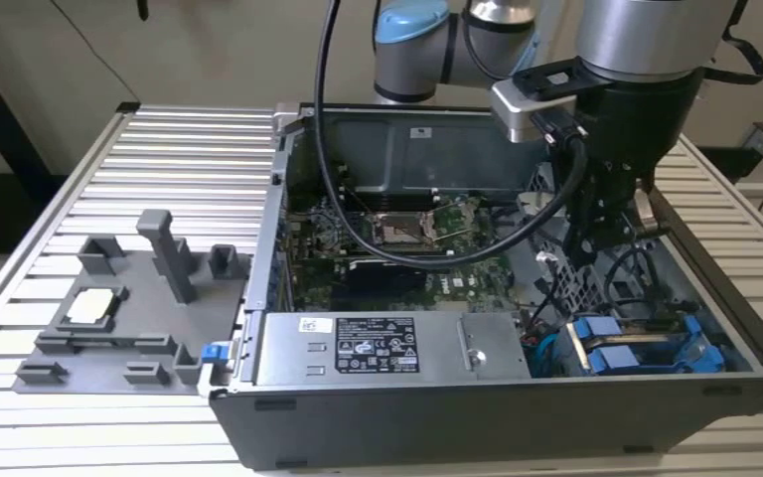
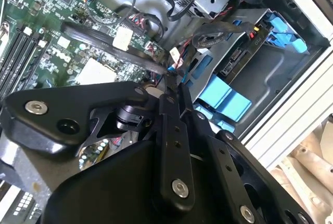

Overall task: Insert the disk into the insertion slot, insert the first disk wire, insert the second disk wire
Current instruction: 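Insert the second disk wire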

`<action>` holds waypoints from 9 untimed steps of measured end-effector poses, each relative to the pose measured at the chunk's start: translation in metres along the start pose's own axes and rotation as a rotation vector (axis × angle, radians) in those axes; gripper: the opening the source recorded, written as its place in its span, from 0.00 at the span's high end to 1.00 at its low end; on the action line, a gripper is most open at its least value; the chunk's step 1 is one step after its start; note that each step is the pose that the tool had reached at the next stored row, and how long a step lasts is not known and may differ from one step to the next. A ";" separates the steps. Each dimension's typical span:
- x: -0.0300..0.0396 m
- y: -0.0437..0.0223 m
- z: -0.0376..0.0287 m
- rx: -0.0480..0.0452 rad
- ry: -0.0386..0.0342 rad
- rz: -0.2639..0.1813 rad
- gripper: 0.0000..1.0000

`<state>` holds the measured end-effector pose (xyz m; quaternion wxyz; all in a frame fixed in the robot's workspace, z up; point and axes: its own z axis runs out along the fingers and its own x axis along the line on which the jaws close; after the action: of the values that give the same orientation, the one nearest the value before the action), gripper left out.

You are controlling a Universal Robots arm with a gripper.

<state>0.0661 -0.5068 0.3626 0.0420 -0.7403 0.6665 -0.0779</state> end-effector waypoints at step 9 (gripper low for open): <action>0.0068 -0.0023 0.0009 -0.0054 -0.0007 0.000 0.84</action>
<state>0.0692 -0.5134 0.3625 0.0403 -0.7405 0.6666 -0.0759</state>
